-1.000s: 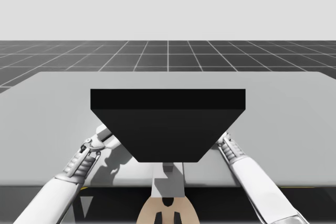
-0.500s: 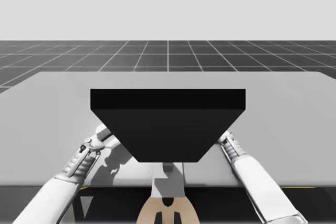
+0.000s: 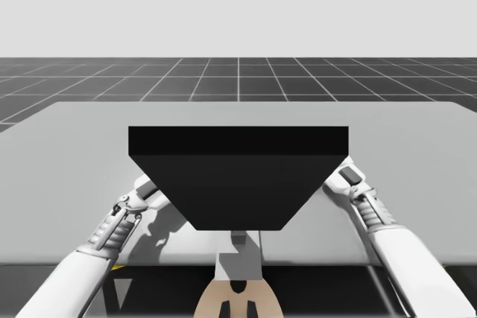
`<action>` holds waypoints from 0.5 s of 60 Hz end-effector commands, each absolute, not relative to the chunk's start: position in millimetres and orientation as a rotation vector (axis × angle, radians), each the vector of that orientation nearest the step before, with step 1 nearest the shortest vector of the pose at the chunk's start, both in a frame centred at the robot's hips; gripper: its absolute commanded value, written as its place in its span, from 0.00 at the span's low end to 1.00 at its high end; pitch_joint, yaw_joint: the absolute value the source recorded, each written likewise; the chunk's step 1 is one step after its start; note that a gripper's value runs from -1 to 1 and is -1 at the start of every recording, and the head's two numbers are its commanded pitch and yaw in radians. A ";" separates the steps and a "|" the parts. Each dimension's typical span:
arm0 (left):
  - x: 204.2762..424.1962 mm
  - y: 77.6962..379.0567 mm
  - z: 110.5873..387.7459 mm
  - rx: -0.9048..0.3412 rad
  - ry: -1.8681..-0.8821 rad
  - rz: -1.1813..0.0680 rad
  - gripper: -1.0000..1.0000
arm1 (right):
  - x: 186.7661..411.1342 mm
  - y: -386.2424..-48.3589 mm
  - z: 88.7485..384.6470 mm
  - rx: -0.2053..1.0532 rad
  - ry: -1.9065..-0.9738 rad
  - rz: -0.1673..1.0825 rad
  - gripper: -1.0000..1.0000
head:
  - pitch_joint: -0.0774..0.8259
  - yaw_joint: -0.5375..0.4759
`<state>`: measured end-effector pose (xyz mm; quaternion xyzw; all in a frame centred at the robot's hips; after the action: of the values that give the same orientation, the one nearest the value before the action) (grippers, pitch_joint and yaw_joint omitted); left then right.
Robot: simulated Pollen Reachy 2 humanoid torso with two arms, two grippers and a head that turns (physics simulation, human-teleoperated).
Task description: Reach around the screen and pick up the object behind it.
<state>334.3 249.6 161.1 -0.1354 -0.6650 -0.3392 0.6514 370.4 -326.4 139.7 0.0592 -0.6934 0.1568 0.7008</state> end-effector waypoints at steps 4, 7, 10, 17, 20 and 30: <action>335.5 250.3 160.3 -0.305 -1.507 -0.766 0.00 | 367.9 -354.0 205.7 0.049 -1.765 0.283 1.00 | 0.25 0.44; 335.9 250.4 160.2 -0.305 -1.506 -0.764 0.00 | 363.0 -353.4 218.3 0.042 -1.829 0.257 1.00 | 0.25 0.44; 336.3 250.5 159.9 -0.303 -1.506 -0.763 0.00 | 357.1 -350.4 229.8 0.047 -1.891 0.240 1.00 | 0.25 0.44; 337.0 251.3 160.0 -0.303 -1.506 -0.758 0.00 | 340.6 -347.3 258.9 -0.002 -2.019 0.140 1.00 | 0.25 0.45; 337.1 251.4 160.2 -0.302 -1.507 -0.757 0.00 | 331.2 -343.2 273.0 -0.014 -2.103 0.124 1.00 | 0.25 0.45; 337.8 251.4 159.4 -0.310 -1.506 -0.753 0.00 | 302.4 -324.4 317.1 -0.012 -2.287 0.169 1.00 | 0.25 0.45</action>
<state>337.2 251.3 160.0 -0.1354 -0.6644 -0.3341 0.6546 319.9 -337.9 260.5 -0.0034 -0.8572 0.0568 0.5118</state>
